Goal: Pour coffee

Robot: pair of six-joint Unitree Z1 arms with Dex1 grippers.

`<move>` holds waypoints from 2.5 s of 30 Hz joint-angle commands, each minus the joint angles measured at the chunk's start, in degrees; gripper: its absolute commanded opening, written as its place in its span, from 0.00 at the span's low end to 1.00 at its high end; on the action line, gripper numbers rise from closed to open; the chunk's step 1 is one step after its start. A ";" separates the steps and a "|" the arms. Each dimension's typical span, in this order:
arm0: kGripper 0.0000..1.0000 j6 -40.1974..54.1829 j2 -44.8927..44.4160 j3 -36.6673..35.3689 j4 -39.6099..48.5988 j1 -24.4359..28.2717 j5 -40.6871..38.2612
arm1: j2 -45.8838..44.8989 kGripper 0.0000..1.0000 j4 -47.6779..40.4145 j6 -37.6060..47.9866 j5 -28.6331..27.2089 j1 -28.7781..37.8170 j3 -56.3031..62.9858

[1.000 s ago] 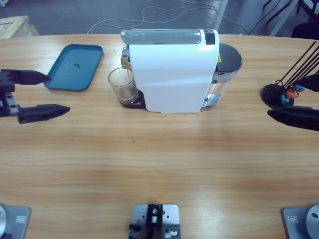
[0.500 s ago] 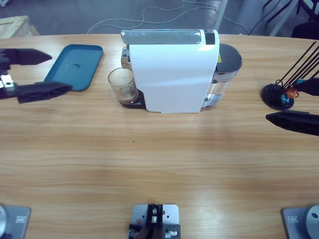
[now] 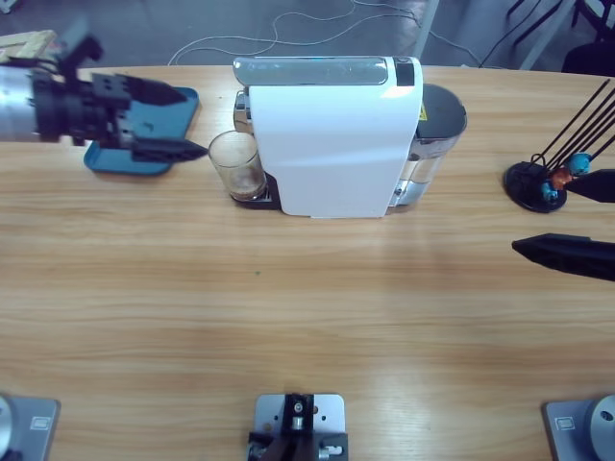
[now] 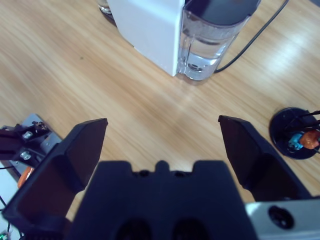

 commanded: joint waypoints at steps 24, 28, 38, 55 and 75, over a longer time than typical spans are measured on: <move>1.00 0.63 13.93 -1.35 -6.93 -1.93 -1.81 | 4.19 1.00 -1.05 -0.80 2.28 0.61 2.91; 1.00 0.58 13.77 -1.33 -6.97 -1.93 -1.81 | 3.84 1.00 -0.92 -0.76 2.28 0.61 3.15; 1.00 -1.72 8.64 -0.19 -7.02 -0.79 -1.11 | 4.47 1.00 -1.84 -0.80 2.39 0.61 3.49; 1.00 -2.53 9.39 3.17 -8.43 -1.76 -2.52 | 4.91 1.00 -2.63 -0.32 2.81 0.61 4.89; 1.00 -2.53 15.00 -1.35 -9.29 -3.44 -1.55 | 5.66 1.00 -3.16 -0.30 3.67 0.61 5.40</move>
